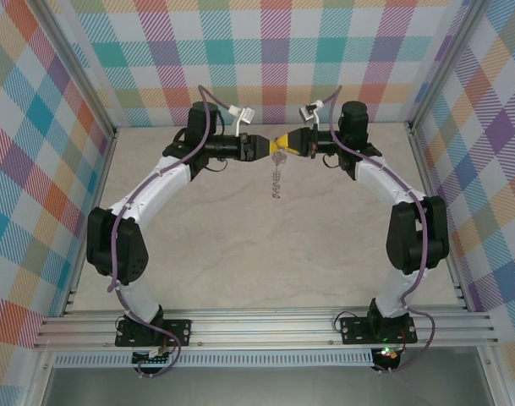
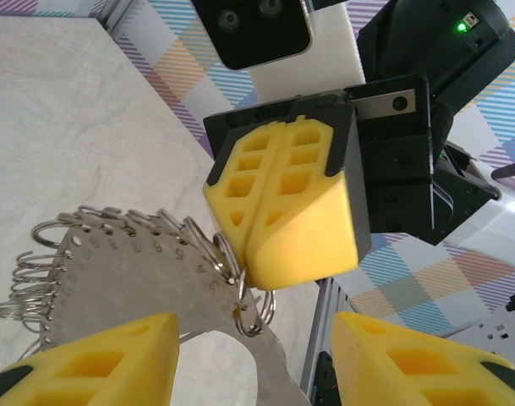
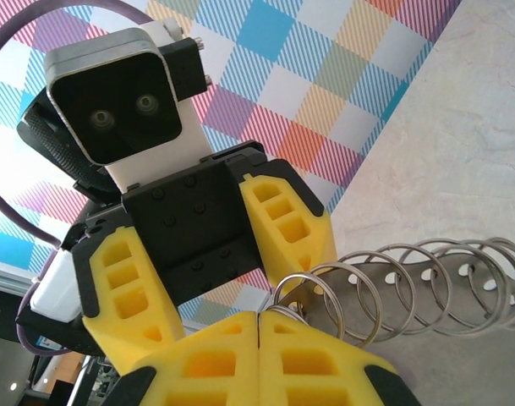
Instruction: Put the keys on the keyring
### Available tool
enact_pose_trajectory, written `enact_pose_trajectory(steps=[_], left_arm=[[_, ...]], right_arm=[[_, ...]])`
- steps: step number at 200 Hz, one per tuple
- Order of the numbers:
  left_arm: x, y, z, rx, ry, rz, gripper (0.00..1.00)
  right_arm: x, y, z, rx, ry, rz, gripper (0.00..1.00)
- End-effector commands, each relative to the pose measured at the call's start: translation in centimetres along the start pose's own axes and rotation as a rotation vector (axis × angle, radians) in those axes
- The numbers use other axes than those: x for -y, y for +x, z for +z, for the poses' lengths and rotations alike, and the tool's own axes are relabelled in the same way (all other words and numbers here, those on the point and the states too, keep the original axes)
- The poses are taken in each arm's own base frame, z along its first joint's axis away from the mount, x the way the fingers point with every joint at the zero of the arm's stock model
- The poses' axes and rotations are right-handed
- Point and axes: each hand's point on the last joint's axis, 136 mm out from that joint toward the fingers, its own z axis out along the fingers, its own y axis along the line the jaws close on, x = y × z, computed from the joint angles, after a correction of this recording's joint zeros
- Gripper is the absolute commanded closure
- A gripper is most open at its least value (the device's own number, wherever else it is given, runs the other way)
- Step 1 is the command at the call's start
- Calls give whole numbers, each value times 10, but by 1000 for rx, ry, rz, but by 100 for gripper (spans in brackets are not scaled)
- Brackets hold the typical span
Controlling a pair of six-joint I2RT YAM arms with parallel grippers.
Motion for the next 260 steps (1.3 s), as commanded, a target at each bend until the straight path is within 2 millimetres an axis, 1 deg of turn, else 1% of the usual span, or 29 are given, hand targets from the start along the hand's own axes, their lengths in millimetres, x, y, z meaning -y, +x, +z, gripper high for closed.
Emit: enact_pose_trajectory(steps=[1,49,73,104,140,179,211,260], left_arm=[[6,-16,-2,37,37,20,52],[8,-20,-1,59,63,8,65],[8,-21,1,60,70,3,67],[5,-18,3,59,69,-4,66],[1,-10,3,47,68,-14,65],[1,-2,1,40,72,-11,66],[3,-3,0,46,72,-4,66],[3,-10,1,63,76,-7,67]], right_arm=[[-18,-1,2,-12,-35,-66,100],[-15,0,3,-10,-32,-59,100],[-15,0,4,-11,-32,-58,100],[-13,-1,5,-9,-29,-57,100],[-12,-1,5,-7,-26,-55,100],[-8,-2,5,-3,-15,-51,100],[-5,-2,6,-3,-16,-45,100],[-6,1,6,-9,-18,-46,100]])
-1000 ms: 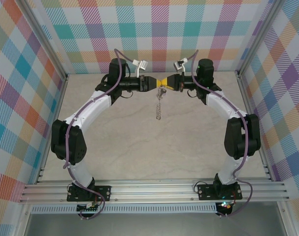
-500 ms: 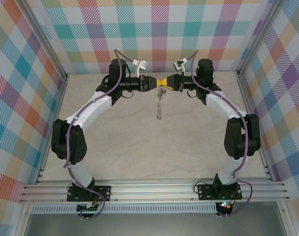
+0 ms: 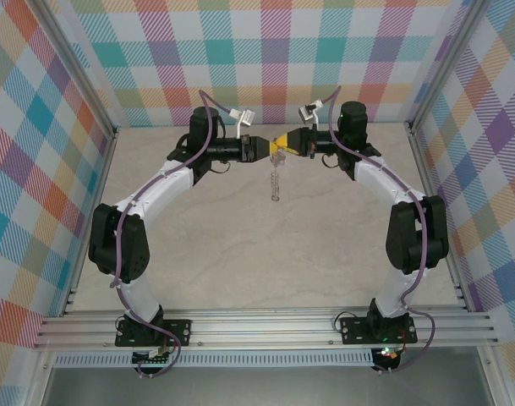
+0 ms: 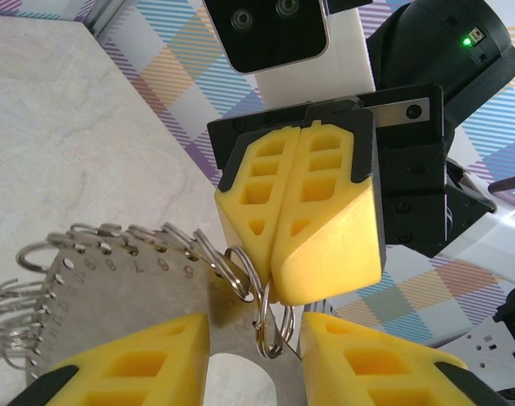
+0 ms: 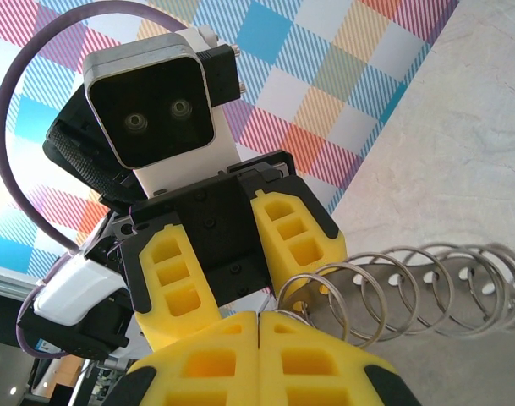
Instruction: Put the keys on the keyring
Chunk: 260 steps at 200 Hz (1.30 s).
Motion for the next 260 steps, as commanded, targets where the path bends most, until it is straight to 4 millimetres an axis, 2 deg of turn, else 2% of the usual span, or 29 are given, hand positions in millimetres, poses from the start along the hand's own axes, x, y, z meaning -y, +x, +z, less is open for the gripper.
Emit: enact_pose_trajectory(steps=[1,24,58,121,148,177,192,231,260], left_arm=[[12,-12,-5,30,29,31,67],[12,-15,-4,40,33,28,68],[11,-17,-2,43,37,23,77],[10,-8,7,21,51,9,100],[10,-7,12,24,44,-3,100],[6,-11,8,90,10,-12,100],[8,-14,5,120,12,-10,100],[26,-21,-3,164,55,17,100],[41,-23,-9,176,96,33,100]], right_arm=[[-8,1,2,-11,-21,-50,100],[-8,1,2,-14,-23,-51,100],[-7,1,3,-14,-22,-49,100],[-9,4,5,-17,-25,-50,100],[-14,7,3,-9,-26,-58,100],[-26,7,-3,37,-5,-77,65],[-32,5,-9,76,23,-90,53],[-39,1,-47,243,124,-113,44],[-31,12,-65,328,210,-133,43]])
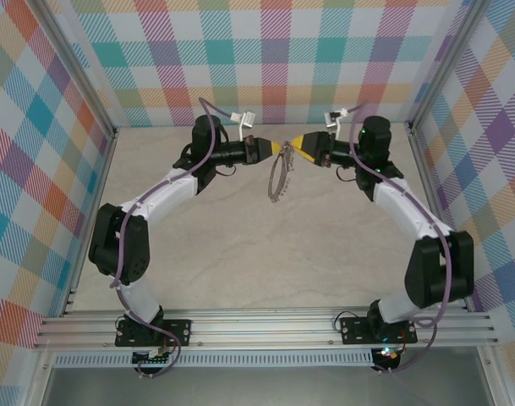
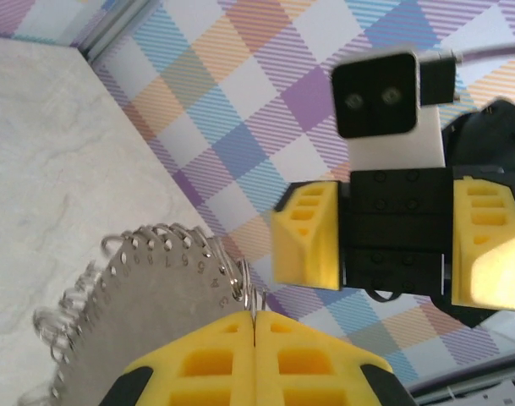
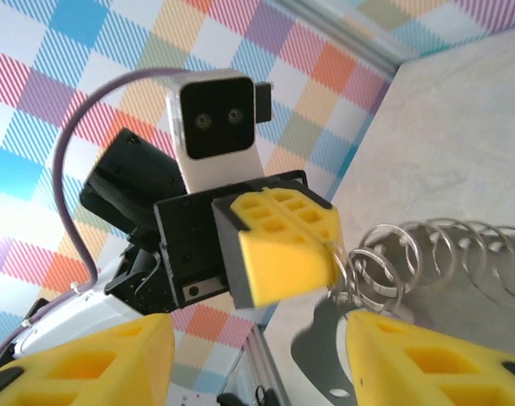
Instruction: Put the keys on the keyring
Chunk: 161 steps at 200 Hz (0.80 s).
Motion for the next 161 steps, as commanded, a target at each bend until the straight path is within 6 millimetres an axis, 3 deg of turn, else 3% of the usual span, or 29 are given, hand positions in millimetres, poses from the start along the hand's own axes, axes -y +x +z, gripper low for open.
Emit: enact_pose_trajectory(steps=[1,29,76,120,161], left_arm=[[39,-20,-15,74,71,81,100],[46,-20,-21,94,72,92,100],[53,-12,-25,103,89,89,100],[60,-8,-26,99,95,86,100],[68,-7,-26,98,101,92,100]], right_arm=[[0,-4,-15,94,63,-82,43],[13,14,-26,139,123,-120,44],[16,45,-29,155,185,-258,44],[25,53,-14,128,244,-338,44],[19,56,4,102,242,-385,44]])
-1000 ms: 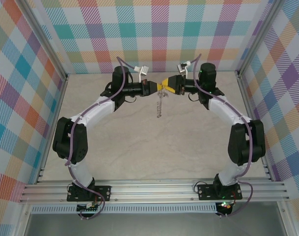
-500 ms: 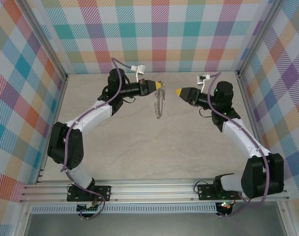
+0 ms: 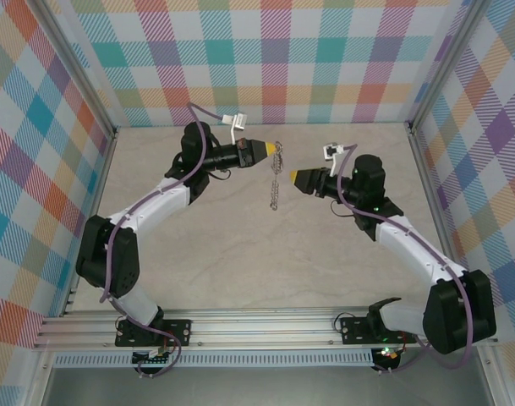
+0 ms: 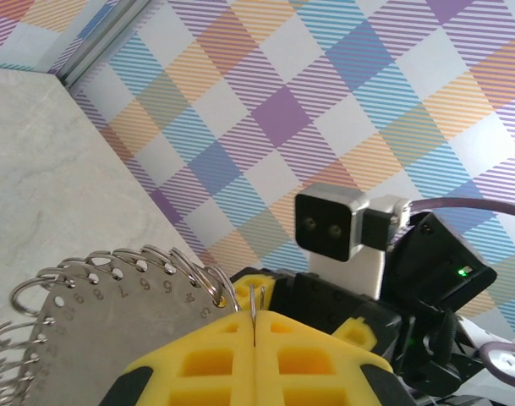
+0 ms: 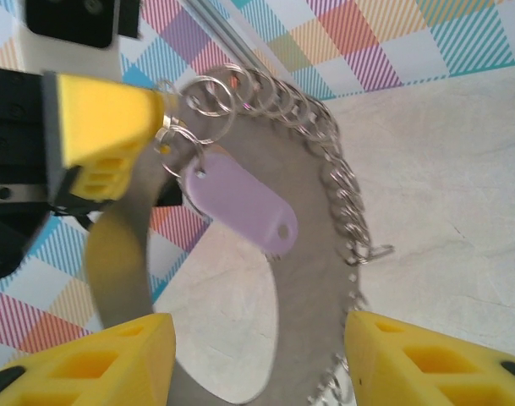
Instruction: Put the keys on the keyring
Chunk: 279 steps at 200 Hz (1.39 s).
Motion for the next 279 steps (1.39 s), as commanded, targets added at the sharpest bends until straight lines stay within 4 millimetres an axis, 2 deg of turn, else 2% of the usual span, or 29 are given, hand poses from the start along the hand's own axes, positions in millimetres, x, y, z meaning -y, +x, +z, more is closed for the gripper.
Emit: enact_pose_trajectory(steps=[1,56,89,141,183,227,258,279], left_arm=[[36,-12,-6,40,55,69,100],[40,-10,-2,34,60,70,100],[43,-10,-2,33,65,73,100],[43,-11,-4,52,49,74,100],[41,-12,-6,73,41,77,100],[42,-15,-11,113,33,88,100],[42,-14,-11,120,36,80,100],[40,-12,-11,118,31,74,100]], right_arm=[[-11,-13,7,23,2,-92,44],[-28,-20,22,7,-36,-131,44],[-29,-22,33,-12,-42,-144,48],[-25,-8,38,-55,-48,-128,78],[-35,1,40,-81,-86,-120,100],[-46,7,46,-122,-119,-111,100],[-66,14,57,-179,-186,-119,100],[-66,17,64,-205,-189,-114,100]])
